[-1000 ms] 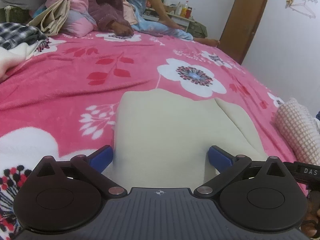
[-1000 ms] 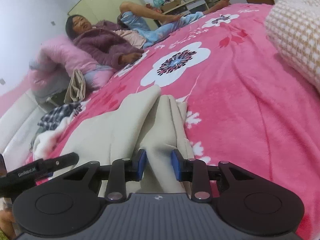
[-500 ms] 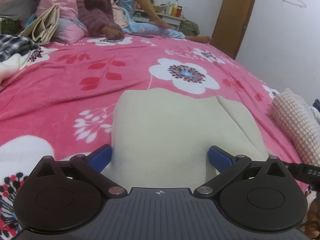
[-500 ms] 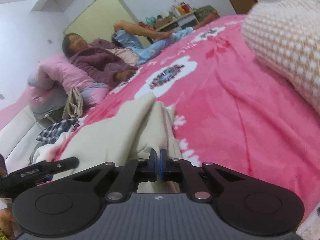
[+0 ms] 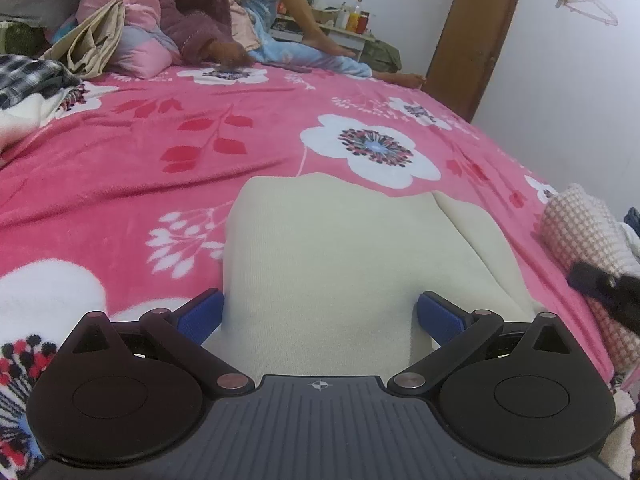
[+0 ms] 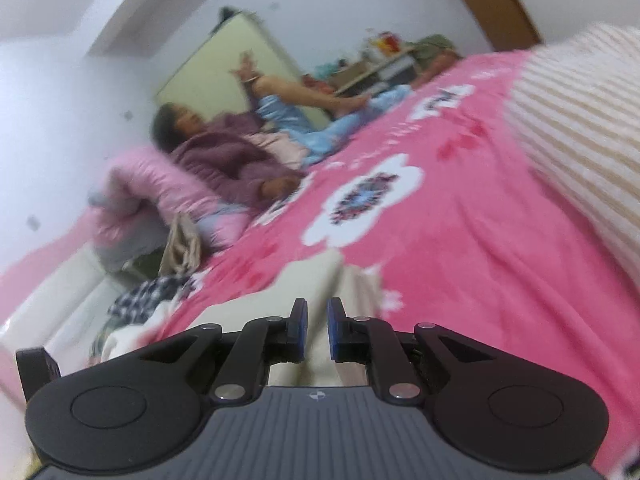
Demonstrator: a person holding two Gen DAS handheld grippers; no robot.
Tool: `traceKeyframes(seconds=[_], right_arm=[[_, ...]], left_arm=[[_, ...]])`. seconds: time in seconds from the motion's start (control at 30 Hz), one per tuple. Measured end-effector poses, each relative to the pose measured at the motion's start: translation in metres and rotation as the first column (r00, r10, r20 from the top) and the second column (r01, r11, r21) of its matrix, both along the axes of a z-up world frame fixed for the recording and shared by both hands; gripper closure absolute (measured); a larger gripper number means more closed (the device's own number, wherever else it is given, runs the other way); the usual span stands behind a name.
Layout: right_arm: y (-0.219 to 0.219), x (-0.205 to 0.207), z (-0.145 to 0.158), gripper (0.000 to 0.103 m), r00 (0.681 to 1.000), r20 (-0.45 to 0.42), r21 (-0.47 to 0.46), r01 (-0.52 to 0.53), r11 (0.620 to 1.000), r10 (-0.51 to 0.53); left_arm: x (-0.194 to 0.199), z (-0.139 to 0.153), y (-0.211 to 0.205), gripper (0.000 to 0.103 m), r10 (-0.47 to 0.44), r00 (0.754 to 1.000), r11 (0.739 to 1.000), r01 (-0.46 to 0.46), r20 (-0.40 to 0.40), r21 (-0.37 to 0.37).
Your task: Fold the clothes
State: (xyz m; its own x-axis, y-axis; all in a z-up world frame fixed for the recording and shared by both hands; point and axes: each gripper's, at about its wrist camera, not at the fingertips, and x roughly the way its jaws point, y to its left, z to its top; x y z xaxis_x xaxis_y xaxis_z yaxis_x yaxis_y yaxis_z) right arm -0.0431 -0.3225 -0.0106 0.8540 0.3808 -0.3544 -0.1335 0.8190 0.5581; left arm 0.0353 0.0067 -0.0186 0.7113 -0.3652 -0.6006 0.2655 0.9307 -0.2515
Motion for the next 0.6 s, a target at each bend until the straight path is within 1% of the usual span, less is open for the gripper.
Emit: traceKeyframes(seconds=[0.07,0.13,0.2,0.23,0.27,0.3,0.37,0.4,0.47,0.57,0.6], right_arm=[[0.017,0.019,0.008,0.091,0.998,-0.005,-0.066,-0.063,0.996,0.063],[0.035,0.040,0.014,0.091,0.991,-0.015,-0.131,-0.132,0.982,0.132],[0.053,0.066,0.002,0.092,0.978,-0.101,-0.208,-0.202,0.957,0.184],[0.061,0.079,-0.011,0.094,0.967,-0.167,-0.255,-0.231,0.939,0.192],[0.065,0.086,-0.023,0.096,0.964,-0.179,-0.275,-0.241,0.931,0.197],[0.062,0.087,-0.029,0.096,0.966,-0.167,-0.258,-0.238,0.936,0.200],[0.052,0.091,-0.028,0.098,0.961,-0.196,-0.188,-0.233,0.954,0.196],[0.050,0.090,-0.026,0.098,0.960,-0.204,-0.184,-0.231,0.955,0.193],[0.051,0.084,-0.019,0.096,0.963,-0.199,-0.213,-0.226,0.951,0.184],[0.048,0.063,0.005,0.094,0.973,-0.151,-0.206,-0.202,0.957,0.173],[0.047,0.056,0.015,0.094,0.974,-0.130,-0.193,-0.207,0.959,0.184]], left_arm=[[0.000,0.000,0.000,0.000,0.002,1.000,1.000,-0.002,-0.007,-0.003],[0.001,-0.001,0.001,0.000,0.004,1.000,1.000,-0.004,-0.014,-0.008],[0.002,-0.002,0.002,0.000,0.003,1.000,1.000,-0.003,-0.024,-0.015],[0.003,-0.003,0.003,0.000,0.001,0.999,1.000,-0.002,-0.034,-0.018],[0.004,-0.005,0.004,0.000,0.000,0.999,1.000,-0.002,-0.049,-0.025],[0.005,-0.007,0.006,0.000,0.000,0.998,0.999,-0.003,-0.065,-0.042],[0.006,-0.008,0.011,0.000,-0.003,0.996,0.997,-0.003,-0.085,-0.075],[0.006,-0.008,0.013,0.000,-0.004,0.996,0.997,-0.003,-0.091,-0.082],[0.004,-0.006,0.015,0.001,-0.004,0.995,0.996,-0.004,-0.100,-0.085],[-0.005,0.002,0.019,0.002,-0.011,0.996,0.998,0.005,-0.090,-0.068],[-0.009,0.005,0.021,0.003,-0.015,0.996,0.998,0.011,-0.084,-0.058]])
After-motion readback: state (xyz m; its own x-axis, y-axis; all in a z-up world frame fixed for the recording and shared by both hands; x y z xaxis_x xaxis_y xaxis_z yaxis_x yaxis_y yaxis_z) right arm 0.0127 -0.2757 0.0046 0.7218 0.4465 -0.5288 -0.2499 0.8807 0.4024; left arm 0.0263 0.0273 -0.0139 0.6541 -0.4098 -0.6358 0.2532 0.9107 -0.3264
